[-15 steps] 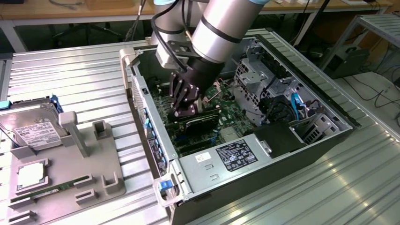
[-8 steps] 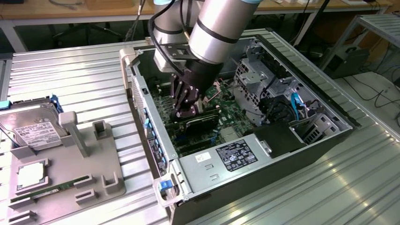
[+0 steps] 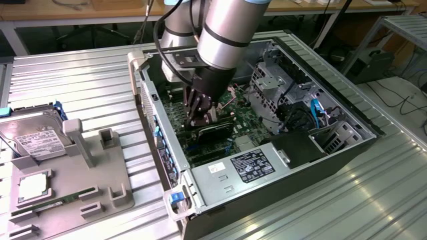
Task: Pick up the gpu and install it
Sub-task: 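Press down on the gpu until it lock into place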
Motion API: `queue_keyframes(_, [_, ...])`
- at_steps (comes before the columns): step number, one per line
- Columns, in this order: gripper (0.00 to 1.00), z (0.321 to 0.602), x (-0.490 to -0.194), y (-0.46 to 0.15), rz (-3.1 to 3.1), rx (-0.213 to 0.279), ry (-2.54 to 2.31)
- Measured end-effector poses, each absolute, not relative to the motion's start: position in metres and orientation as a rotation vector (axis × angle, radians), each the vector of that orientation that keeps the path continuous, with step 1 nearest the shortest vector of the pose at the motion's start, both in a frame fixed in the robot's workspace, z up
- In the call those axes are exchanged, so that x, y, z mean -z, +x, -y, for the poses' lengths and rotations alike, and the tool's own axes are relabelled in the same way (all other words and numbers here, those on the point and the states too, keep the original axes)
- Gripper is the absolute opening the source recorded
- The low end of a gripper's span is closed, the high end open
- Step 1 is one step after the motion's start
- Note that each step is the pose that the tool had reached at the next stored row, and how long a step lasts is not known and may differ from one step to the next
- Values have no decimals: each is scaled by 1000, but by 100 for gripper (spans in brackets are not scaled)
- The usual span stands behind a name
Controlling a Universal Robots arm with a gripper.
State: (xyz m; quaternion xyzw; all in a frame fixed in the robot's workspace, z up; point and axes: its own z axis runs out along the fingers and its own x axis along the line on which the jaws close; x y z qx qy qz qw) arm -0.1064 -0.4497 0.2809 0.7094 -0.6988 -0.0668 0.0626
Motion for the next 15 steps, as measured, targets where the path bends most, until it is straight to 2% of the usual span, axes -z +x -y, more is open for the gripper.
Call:
queue_keyframes(8, [11, 450, -281, -116, 2143, 124, 2175])
queue_keyframes(12, [11, 446, -281, -117, 2169, 57, 2202])
queue_keyframes(15, [11, 446, -280, -116, 2170, 45, 2203])
